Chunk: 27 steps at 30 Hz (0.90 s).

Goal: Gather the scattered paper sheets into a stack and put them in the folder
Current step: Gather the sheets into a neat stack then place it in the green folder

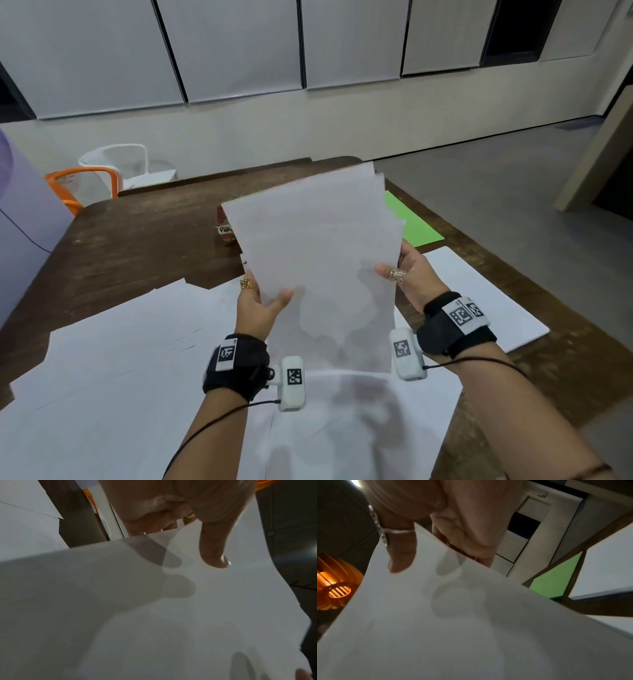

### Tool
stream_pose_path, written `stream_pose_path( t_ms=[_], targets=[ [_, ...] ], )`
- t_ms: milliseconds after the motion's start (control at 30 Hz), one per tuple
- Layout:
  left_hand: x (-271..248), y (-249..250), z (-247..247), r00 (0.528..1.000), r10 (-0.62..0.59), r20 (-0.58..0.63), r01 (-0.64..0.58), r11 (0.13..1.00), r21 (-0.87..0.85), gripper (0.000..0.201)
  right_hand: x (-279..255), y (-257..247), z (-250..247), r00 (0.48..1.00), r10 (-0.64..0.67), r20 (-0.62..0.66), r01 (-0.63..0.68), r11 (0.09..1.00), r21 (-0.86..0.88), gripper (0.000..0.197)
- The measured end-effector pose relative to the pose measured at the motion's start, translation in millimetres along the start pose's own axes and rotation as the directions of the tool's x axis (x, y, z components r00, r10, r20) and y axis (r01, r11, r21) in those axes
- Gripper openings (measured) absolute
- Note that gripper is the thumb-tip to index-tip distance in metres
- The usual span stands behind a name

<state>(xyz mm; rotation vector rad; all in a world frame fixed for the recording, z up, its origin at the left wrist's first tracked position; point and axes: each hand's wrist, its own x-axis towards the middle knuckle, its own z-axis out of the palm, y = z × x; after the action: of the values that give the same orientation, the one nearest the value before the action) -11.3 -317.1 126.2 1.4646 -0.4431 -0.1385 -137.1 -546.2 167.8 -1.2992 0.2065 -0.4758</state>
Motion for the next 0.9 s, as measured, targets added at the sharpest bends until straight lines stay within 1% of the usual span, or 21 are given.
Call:
stream_pose_path(
  t_ms=[67, 100, 133, 200, 267, 367, 400, 467, 500, 533, 600, 633, 700, 767, 800, 833, 900],
  targets=[
    [0, -3, 3, 1.0, 0.019, -0.002, -0.019, 0.997, 0.076, 0.061, -1, 12, -1, 0.999, 0.047, 0.007, -0.046, 0.997, -0.065, 0.065],
    [0, -4, 7, 1.0, 0.016, -0.022, -0.013, 0.992, 0.123, 0.057, -3, 19, 1, 0.997, 0.071, -0.007, -0.072, 0.991, -0.114, 0.061],
    [-1, -4, 12, 0.998, 0.007, -0.055, 0.003, 0.985, 0.172, 0.05, -5, 23, 3, 0.996, 0.085, -0.039, -0.09, 0.979, -0.181, 0.052],
    [-4, -1, 23, 0.991, 0.004, -0.131, 0.03, 0.966, 0.258, 0.039, -7, 27, 12, 0.992, 0.065, -0.108, -0.095, 0.946, -0.309, 0.031],
    [-8, 10, 33, 0.98, 0.058, -0.191, -0.006, 0.965, 0.26, 0.034, -7, 22, 25, 0.987, -0.005, -0.158, -0.052, 0.932, -0.358, 0.023],
    [-14, 32, 41, 0.943, 0.227, -0.245, -0.166, 0.955, 0.244, 0.023, -6, 8, 34, 0.975, -0.143, -0.172, 0.062, 0.912, -0.406, 0.026],
    [-16, 34, 43, 0.926, 0.268, -0.265, -0.197, 0.944, 0.265, 0.025, -7, 5, 35, 0.969, -0.18, -0.172, 0.089, 0.897, -0.433, 0.03],
    [-21, 26, 44, 0.901, 0.32, -0.291, -0.217, 0.916, 0.336, 0.036, -10, 12, 32, 0.968, -0.188, -0.169, 0.092, 0.884, -0.458, 0.04],
    [-25, 17, 43, 0.903, 0.317, -0.29, -0.197, 0.905, 0.376, 0.04, -13, 20, 29, 0.973, -0.159, -0.169, 0.066, 0.887, -0.457, 0.043],
    [-29, 7, 43, 0.913, 0.288, -0.29, -0.156, 0.901, 0.404, 0.042, -16, 30, 28, 0.977, -0.126, -0.171, 0.035, 0.888, -0.459, 0.044],
    [-35, -13, 42, 0.932, 0.211, -0.295, -0.067, 0.9, 0.431, 0.036, -20, 50, 26, 0.98, -0.077, -0.181, -0.019, 0.879, -0.477, 0.043],
    [-37, -19, 42, 0.935, 0.192, -0.297, -0.045, 0.898, 0.437, 0.031, -20, 57, 26, 0.98, -0.071, -0.189, -0.03, 0.873, -0.486, 0.044],
    [-38, -22, 43, 0.934, 0.174, -0.312, -0.021, 0.899, 0.437, 0.027, -18, 61, 26, 0.976, -0.08, -0.202, -0.031, 0.869, -0.494, 0.042],
    [-38, -22, 44, 0.93, 0.174, -0.323, -0.026, 0.909, 0.415, 0.026, -17, 61, 24, 0.973, -0.093, -0.209, -0.019, 0.878, -0.478, 0.038],
    [-39, -24, 44, 0.933, 0.172, -0.316, -0.032, 0.914, 0.404, 0.026, -17, 63, 22, 0.975, -0.079, -0.207, -0.028, 0.883, -0.469, 0.039],
    [-41, -30, 44, 0.941, 0.153, -0.302, -0.02, 0.916, 0.402, 0.028, -18, 65, 19, 0.98, -0.044, -0.195, -0.053, 0.885, -0.464, 0.041],
    [-43, -47, 43, 0.959, 0.057, -0.278, 0.071, 0.9, 0.431, 0.034, -23, 74, 12, 0.984, 0.092, -0.155, -0.158, 0.851, -0.501, 0.044]
  ],
)
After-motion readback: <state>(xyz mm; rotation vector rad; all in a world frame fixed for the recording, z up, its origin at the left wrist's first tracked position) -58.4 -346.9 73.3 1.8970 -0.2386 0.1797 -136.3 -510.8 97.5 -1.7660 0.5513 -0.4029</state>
